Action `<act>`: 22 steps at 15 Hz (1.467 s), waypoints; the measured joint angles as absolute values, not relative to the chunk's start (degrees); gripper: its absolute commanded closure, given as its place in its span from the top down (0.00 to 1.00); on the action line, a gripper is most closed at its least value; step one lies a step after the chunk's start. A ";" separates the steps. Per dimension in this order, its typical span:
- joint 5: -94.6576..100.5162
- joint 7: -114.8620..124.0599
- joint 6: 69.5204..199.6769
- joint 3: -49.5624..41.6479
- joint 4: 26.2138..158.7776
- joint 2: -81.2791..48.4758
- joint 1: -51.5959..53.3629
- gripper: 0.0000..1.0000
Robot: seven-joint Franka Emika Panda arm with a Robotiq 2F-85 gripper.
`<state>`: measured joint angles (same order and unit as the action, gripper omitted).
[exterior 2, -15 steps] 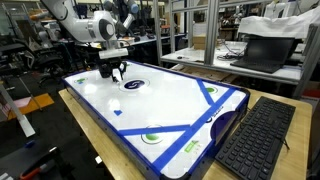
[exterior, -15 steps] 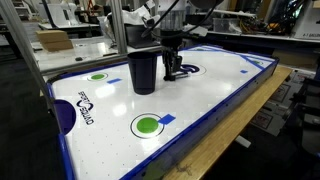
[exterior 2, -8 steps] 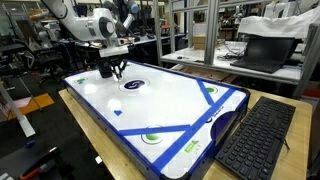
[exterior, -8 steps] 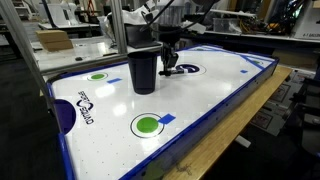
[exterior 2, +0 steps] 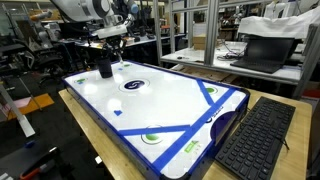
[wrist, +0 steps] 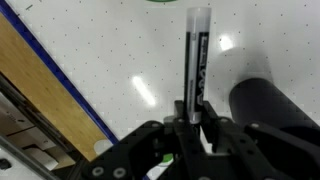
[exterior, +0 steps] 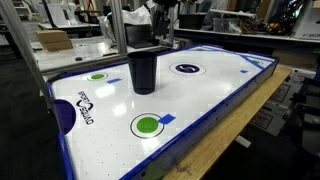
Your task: Put the marker inside the cup
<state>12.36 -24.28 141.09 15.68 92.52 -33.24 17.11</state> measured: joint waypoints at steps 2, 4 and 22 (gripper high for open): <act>10.42 -25.11 145.15 17.16 94.17 -31.15 16.26 0.05; 8.62 -27.01 150.36 19.26 96.02 -29.56 15.63 0.05; 3.55 -53.87 181.50 58.64 106.72 -50.42 -13.12 0.05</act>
<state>3.55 -53.87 181.50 58.64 106.72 -50.42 -13.12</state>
